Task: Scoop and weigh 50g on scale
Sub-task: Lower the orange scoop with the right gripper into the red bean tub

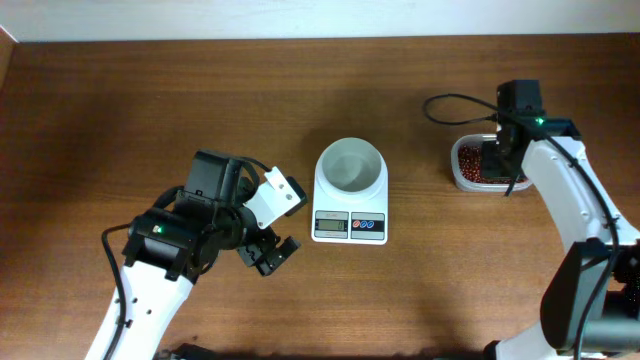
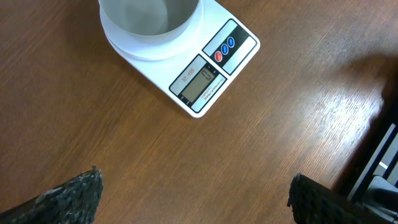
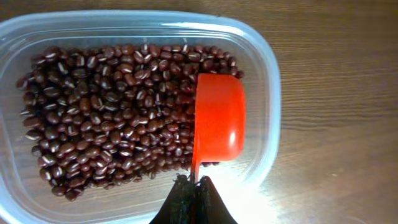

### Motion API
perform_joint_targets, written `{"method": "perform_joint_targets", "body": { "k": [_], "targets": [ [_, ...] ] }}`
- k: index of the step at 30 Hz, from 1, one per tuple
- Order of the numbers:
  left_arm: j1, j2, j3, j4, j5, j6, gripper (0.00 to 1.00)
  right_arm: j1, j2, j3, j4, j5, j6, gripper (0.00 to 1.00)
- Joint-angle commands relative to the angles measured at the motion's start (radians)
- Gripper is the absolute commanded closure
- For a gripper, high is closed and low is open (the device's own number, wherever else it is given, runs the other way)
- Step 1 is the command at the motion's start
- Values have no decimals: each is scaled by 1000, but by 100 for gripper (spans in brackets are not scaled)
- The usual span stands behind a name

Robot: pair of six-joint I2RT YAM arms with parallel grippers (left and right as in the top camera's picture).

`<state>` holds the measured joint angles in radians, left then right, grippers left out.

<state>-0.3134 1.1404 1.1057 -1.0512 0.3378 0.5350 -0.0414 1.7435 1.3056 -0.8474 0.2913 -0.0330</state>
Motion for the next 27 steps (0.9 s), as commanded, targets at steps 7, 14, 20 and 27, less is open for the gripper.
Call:
{"method": "perform_joint_targets", "body": {
  "k": [7, 14, 20, 27],
  "targets": [
    [4, -11, 13, 2, 14, 17, 1, -165, 31, 13, -1, -355, -75, 96],
    [4, -10, 13, 2, 14, 17, 1, -237, 31, 13, -25, -522, -122, 96],
    [4, -10, 13, 2, 14, 17, 1, -238, 31, 13, -39, -625, -116, 96],
    [4, -10, 13, 2, 14, 17, 1, -359, 31, 13, -39, -789, -106, 96]
  ]
}}
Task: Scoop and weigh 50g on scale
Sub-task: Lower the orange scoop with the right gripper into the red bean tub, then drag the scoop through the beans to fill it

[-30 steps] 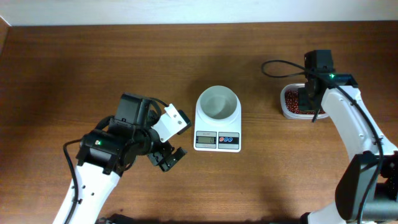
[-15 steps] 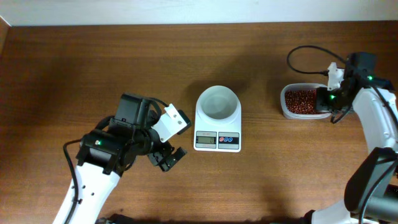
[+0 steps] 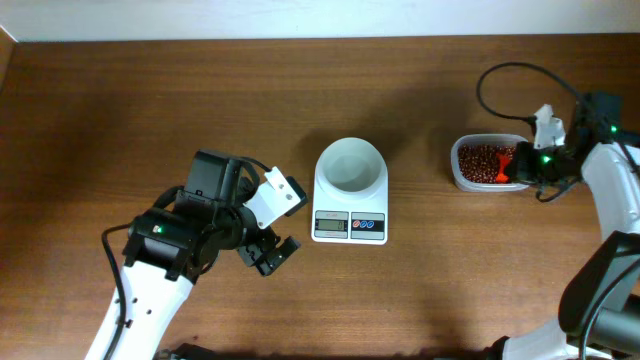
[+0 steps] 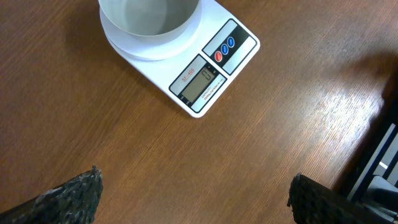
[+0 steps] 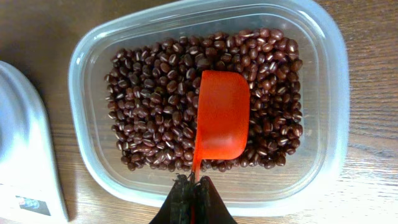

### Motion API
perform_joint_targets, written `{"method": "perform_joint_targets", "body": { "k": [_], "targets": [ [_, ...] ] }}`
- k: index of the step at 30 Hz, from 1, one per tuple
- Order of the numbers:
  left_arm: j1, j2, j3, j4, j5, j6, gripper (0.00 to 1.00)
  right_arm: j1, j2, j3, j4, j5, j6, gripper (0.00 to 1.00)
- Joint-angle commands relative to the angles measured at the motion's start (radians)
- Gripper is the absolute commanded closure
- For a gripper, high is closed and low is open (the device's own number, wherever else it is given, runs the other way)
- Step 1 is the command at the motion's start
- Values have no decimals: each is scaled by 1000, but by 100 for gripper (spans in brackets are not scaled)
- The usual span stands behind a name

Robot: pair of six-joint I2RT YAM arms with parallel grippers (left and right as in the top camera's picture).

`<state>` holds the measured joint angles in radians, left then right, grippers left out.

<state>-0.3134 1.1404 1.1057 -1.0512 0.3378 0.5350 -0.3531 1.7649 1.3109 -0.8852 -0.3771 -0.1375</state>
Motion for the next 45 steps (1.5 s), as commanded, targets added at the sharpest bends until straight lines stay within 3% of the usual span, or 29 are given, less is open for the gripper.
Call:
{"method": "perform_joint_targets", "body": {
  "k": [1, 30, 45],
  "targets": [
    [4, -11, 13, 2, 14, 17, 1, -63, 9, 8, -2, -142, -2, 96],
    [4, -10, 13, 2, 14, 17, 1, -310, 9, 8, -88, -553, -24, 96],
    [4, -10, 13, 2, 14, 17, 1, -315, 9, 8, -140, -735, -25, 96]
  ]
}}
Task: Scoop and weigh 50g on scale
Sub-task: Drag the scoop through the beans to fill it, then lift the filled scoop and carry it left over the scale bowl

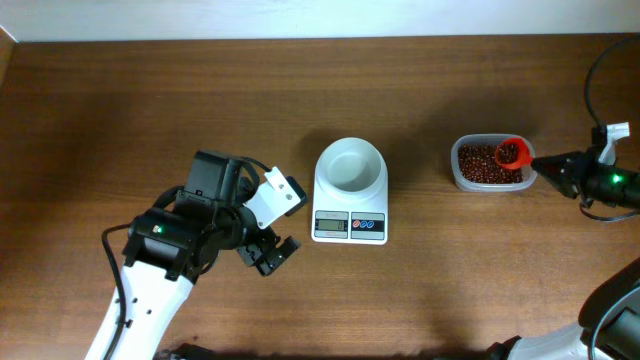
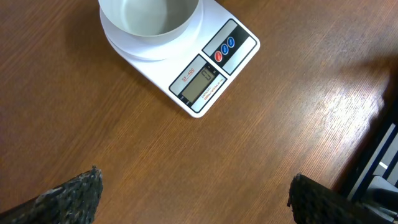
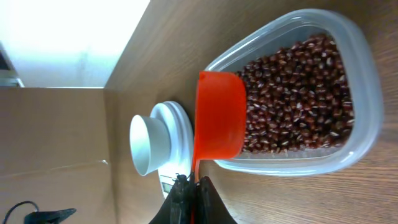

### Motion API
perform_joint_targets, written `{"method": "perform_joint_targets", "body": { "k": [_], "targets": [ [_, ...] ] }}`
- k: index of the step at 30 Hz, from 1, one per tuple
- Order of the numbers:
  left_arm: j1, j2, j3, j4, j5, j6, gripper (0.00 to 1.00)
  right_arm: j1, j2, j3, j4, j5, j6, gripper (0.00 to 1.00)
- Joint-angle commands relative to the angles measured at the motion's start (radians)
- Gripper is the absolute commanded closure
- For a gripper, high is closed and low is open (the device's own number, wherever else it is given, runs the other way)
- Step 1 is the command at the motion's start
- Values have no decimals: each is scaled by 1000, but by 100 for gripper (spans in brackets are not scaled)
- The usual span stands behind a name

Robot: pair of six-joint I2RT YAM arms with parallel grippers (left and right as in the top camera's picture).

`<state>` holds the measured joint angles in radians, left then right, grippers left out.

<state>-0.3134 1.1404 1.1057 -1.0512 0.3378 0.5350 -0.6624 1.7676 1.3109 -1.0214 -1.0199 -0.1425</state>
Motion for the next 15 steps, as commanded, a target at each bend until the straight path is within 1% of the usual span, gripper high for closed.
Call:
{"method": "perform_joint_targets", "body": {
  "k": [1, 4, 7, 15],
  "targets": [
    [4, -10, 13, 1, 14, 17, 1, -5, 6, 8, -4, -114, -27, 96],
    [4, -10, 13, 2, 14, 17, 1, 3, 6, 8, -12, -153, -35, 96],
    [4, -10, 13, 2, 14, 17, 1, 60, 6, 8, -12, -188, -34, 96],
    [4, -10, 13, 2, 14, 17, 1, 296, 6, 8, -11, -208, -28, 96]
  ]
}}
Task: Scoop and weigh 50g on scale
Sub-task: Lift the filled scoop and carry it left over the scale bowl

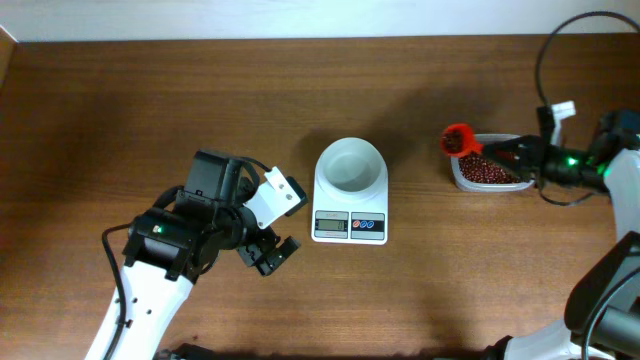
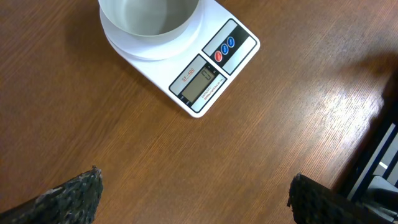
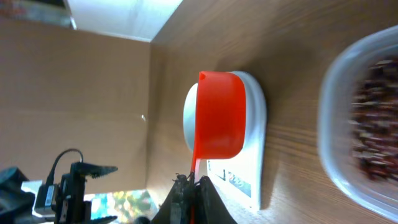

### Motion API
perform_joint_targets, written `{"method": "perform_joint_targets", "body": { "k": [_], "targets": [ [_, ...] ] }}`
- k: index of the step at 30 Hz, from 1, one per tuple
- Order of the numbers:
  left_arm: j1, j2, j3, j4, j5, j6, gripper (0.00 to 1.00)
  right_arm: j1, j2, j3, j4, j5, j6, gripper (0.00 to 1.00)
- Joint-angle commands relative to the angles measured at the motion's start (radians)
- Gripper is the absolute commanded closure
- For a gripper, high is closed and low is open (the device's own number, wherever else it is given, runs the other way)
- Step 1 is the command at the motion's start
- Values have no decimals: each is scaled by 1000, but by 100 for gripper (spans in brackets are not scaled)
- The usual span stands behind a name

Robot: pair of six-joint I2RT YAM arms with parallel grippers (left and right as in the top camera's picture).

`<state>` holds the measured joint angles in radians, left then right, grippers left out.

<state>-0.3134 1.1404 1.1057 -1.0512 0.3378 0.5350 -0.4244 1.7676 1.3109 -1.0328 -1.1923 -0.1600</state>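
A white scale (image 1: 350,222) carries an empty white bowl (image 1: 349,165) at mid-table. My right gripper (image 1: 520,155) is shut on the handle of a red scoop (image 1: 457,139), which hangs just left of the clear tub of red beans (image 1: 492,172), between tub and scale. In the right wrist view the scoop (image 3: 219,118) shows its underside in front of the bowl (image 3: 188,115), so its contents are hidden. My left gripper (image 1: 268,255) is open over bare wood left of the scale (image 2: 208,71), with its fingertips (image 2: 74,193) wide apart.
The wooden table's far edge meets a pale wall behind the scale. A black cable loops above the right arm near the bean tub (image 3: 364,124). The scale's display and buttons (image 2: 214,68) face the near side.
The right gripper has moved left with the scoop, from over the right part of the bean tub to just past its left rim, toward the scale. The left arm is unchanged.
The scoop first lay in the beans with the right arm above the tub. Then the wrist had turned, scoop still among the beans. Later the scoop was raised over the tub, and now it is beside the tub, nearer the scale. The left arm stayed still.
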Motion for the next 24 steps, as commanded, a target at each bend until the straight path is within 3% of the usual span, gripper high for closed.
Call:
{"method": "perform_joint_targets", "body": {
  "k": [1, 6, 14, 24],
  "targets": [
    [4, -10, 13, 2, 14, 17, 1, 83, 6, 8, 0, -35, 1, 96],
    [4, -10, 13, 2, 14, 17, 1, 205, 6, 8, 41, -34, 26, 96],
    [4, -10, 13, 2, 14, 17, 1, 358, 6, 8, 248, -23, 135, 96],
    [4, -10, 13, 2, 14, 17, 1, 477, 6, 8, 337, 286, 95, 96]
  ]
}}
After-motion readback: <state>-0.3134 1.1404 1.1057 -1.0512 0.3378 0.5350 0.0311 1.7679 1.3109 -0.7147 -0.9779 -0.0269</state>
